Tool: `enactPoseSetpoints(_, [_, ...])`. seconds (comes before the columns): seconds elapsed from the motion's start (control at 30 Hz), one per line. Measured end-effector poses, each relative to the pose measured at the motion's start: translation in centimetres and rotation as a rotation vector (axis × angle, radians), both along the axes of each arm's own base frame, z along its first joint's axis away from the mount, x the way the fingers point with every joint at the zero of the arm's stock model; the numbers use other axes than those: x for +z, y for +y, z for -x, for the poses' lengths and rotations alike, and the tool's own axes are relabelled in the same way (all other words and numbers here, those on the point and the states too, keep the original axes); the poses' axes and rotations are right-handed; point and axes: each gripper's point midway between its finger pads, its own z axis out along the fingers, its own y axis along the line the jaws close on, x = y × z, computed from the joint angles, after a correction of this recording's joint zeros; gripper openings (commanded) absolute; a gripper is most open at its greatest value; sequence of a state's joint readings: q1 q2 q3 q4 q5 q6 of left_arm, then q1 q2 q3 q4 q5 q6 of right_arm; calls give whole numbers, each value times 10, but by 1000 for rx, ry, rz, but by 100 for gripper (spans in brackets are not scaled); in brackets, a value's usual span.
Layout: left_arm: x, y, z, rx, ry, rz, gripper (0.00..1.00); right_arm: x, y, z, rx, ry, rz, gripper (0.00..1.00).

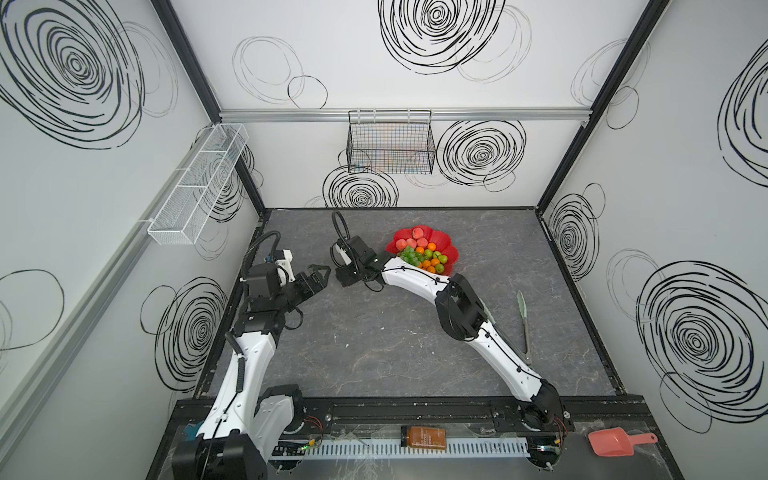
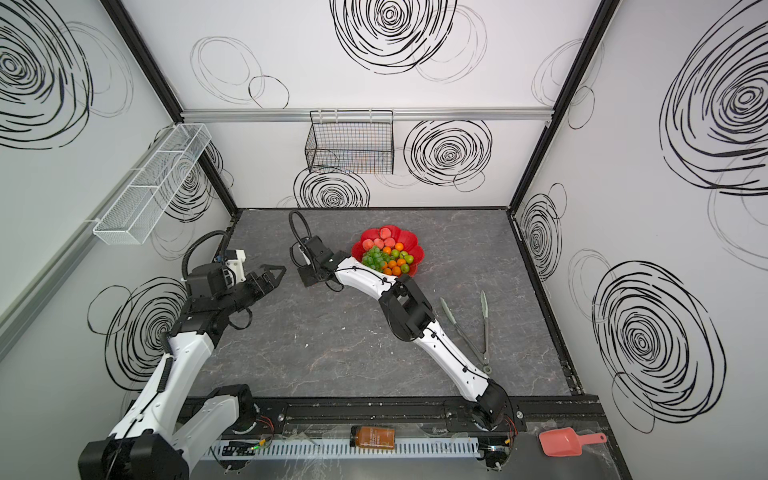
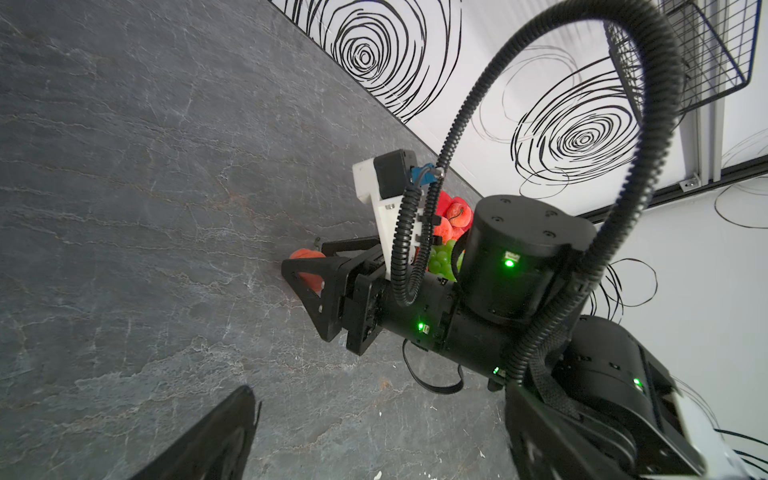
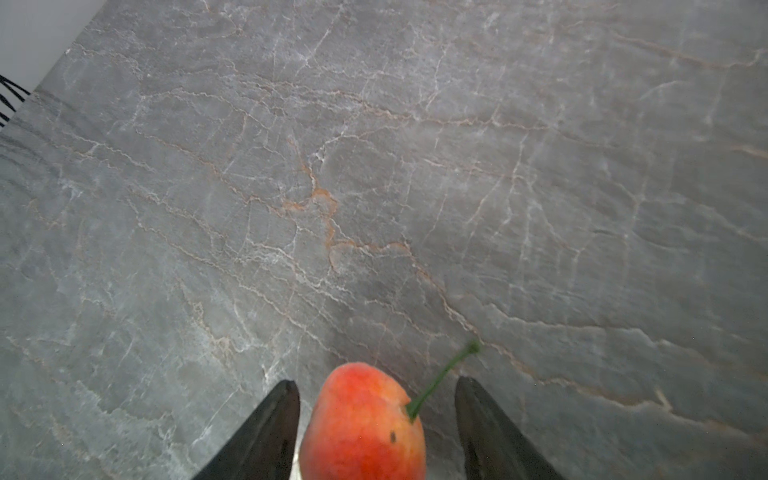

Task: Place and organize the fake fruits in the fruit bowl
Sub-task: 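Close the right gripper on the peach, then lift the peach and carry it over the red bowl with the right gripper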

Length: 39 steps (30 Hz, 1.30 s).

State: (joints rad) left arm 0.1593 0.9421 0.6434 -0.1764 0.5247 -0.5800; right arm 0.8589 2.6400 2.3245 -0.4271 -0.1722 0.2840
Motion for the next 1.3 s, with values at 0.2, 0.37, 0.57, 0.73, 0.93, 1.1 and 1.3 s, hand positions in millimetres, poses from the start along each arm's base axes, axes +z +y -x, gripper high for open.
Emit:
enactPoseSetpoints(0.2, [0, -1, 0, -4, 1, 7, 96, -4, -2, 3, 6, 14, 14, 60])
enactPoseSetpoints(0.37, [0, -2, 1, -4, 4, 14, 96, -8, -4, 4, 9, 21, 25, 55])
enactPoseSetpoints(0.57, [1, -2, 1, -3, 4, 17, 96, -9, -4, 5, 13, 23, 29, 52])
enactPoseSetpoints(0.73, [2, -2, 1, -3, -1, 17, 96, -9, -4, 5, 14, 25, 29, 49])
enactPoseSetpoints(0.93, [8, -2, 4, -3, -22, 13, 96, -9, -5, 9, 19, 35, 25, 48])
enactPoseSetpoints(1.1, [15, -3, 7, -3, -43, 9, 96, -1, -15, 20, 22, 56, 32, 48])
enactPoseSetpoints(1.3, [16, -6, 13, -11, -41, 9, 96, 37, -24, 28, 10, 48, 0, 48])
